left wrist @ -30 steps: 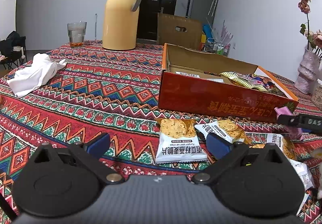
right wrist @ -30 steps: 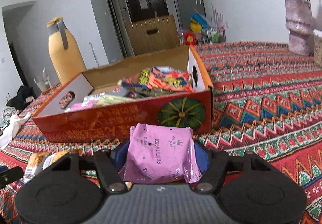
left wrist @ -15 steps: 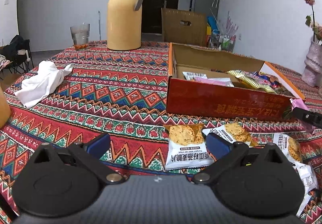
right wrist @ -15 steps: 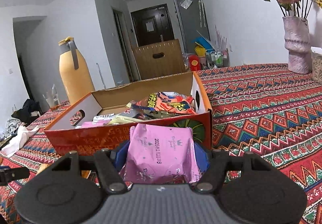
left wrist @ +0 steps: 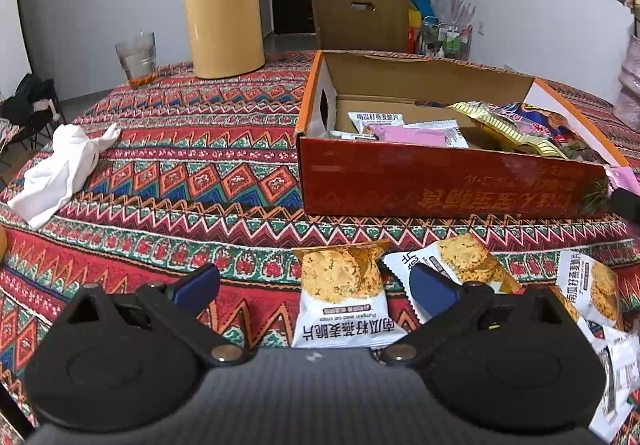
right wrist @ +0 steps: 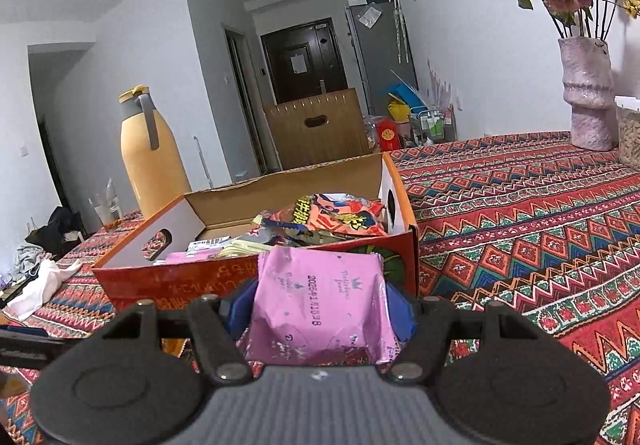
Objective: Organize snacks
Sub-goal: 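Lift the pink packet with the right gripper while the left grasps a white cracker packet, then carry the pink and cracker packets over the box with both grippers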
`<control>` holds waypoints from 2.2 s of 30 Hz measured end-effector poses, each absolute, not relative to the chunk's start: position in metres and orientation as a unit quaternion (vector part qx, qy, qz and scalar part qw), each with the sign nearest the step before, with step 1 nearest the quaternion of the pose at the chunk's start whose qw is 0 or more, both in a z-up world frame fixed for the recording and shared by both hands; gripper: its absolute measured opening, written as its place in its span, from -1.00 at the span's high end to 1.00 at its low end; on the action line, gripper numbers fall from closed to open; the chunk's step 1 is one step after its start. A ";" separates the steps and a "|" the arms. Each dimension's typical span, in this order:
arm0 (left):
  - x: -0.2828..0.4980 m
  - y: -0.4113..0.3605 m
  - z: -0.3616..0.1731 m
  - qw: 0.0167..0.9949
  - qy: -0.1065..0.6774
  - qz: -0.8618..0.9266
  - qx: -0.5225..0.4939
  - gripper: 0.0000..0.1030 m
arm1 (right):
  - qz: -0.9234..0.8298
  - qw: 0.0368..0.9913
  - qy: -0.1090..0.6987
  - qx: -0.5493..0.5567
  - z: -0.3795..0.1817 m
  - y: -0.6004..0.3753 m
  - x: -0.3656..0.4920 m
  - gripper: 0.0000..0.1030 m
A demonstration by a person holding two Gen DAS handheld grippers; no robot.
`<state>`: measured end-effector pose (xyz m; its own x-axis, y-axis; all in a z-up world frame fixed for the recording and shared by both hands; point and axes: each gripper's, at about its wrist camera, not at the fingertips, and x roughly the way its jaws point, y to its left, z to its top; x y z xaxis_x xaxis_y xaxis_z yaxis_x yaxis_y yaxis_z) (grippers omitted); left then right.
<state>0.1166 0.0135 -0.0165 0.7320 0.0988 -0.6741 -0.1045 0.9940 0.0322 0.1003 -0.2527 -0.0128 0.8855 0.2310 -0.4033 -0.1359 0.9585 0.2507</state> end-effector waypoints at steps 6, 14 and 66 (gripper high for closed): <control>0.124 0.017 -0.024 0.924 0.376 0.072 -0.021 -0.82 | 0.101 0.965 0.216 0.111 -0.012 -0.254 0.098 -0.29; 0.131 0.022 -0.033 0.918 0.388 0.077 -0.037 -0.49 | 0.104 0.965 0.215 0.112 -0.012 -0.254 0.097 -0.29; 0.121 0.002 0.075 0.968 0.248 0.015 -0.043 0.19 | 0.128 0.981 0.105 0.099 0.065 -0.238 0.080 -0.29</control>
